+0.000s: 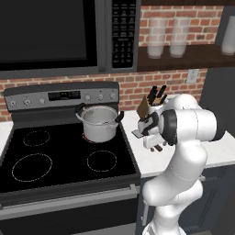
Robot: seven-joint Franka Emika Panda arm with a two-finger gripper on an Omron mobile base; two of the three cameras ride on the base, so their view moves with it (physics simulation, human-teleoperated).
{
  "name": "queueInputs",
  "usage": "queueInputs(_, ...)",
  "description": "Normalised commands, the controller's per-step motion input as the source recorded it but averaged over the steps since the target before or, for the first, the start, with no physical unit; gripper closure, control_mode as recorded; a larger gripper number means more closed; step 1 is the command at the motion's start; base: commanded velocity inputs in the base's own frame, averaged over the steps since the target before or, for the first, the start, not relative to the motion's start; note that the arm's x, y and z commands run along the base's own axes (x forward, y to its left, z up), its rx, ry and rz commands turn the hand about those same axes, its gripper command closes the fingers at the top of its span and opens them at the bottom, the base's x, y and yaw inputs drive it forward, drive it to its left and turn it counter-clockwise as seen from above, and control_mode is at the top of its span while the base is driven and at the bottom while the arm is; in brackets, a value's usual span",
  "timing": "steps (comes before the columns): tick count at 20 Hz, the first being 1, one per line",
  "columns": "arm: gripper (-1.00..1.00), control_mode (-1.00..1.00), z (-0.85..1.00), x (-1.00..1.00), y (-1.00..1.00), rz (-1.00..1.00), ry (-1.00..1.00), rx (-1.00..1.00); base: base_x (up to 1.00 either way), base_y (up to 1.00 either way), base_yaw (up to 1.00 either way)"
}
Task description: Put the lime and eggplant in the pot. Retrieve the spatula and lightly stir the vegetables in the pot.
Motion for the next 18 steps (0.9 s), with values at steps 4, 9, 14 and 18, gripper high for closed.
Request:
queueInputs(4,1.0,-1.0,-0.33,-0.01,-0.08,0.0,0.03,0.02,0.0,0.0,0.0)
queueInputs(9,1.0,-1.0,-0.23,-0.17,0.02,0.0,0.05,0.0,0.0,0.0,0.0)
queueInputs(14,1.0,-1.0,0.03,-0.63,0.0,0.05,-0.04,0.0,0.0,0.0,0.0)
queueInputs(18,1.0,-1.0,0.86,-0.52,0.06,0.28,-0.15,-0.06,0.0,0.0,0.0)
